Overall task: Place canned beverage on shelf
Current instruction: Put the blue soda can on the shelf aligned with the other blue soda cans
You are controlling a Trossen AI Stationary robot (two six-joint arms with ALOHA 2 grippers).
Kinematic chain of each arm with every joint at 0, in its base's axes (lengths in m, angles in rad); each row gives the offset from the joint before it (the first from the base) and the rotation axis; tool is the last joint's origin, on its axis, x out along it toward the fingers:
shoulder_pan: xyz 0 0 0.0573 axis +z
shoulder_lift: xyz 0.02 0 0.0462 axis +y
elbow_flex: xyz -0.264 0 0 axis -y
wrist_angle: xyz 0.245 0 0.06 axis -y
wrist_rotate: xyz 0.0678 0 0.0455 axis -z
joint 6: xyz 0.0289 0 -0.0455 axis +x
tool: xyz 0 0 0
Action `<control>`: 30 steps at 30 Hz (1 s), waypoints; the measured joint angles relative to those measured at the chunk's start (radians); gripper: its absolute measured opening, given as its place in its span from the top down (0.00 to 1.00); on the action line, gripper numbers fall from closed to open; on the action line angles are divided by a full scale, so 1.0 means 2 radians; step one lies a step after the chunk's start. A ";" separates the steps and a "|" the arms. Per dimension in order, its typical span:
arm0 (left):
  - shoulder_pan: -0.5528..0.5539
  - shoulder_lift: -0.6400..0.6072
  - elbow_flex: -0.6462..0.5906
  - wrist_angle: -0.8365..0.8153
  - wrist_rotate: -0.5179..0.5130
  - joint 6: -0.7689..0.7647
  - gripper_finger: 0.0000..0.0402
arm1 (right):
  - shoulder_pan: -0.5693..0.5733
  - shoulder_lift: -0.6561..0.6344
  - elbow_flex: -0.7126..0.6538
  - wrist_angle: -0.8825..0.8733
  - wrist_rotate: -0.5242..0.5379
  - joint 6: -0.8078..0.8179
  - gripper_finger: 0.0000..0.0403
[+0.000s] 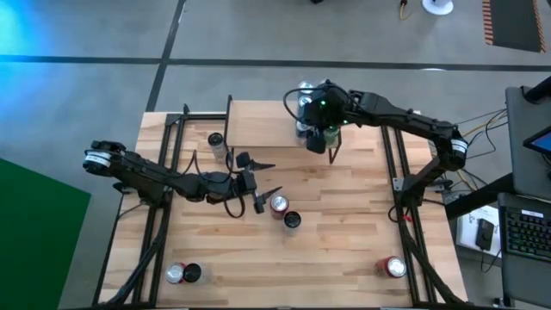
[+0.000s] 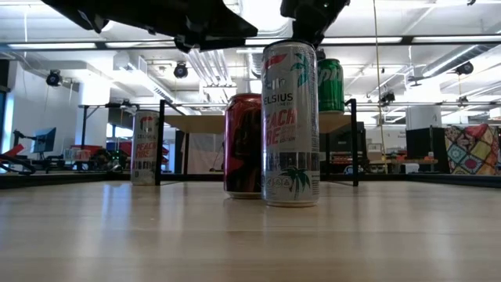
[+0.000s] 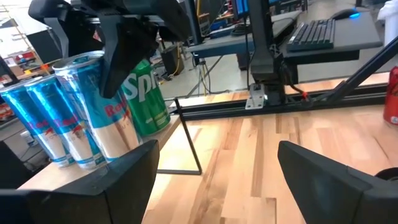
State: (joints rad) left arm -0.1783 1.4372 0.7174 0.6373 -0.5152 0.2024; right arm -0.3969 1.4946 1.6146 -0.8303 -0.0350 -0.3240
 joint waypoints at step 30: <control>0.000 0.000 0.000 0.001 -0.001 0.000 0.22 | -0.043 -0.012 -0.040 0.036 -0.034 0.013 0.34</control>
State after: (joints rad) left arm -0.1783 1.4372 0.7174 0.6392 -0.5171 0.2016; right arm -0.4820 1.4708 1.5341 -0.7583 -0.1040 -0.2977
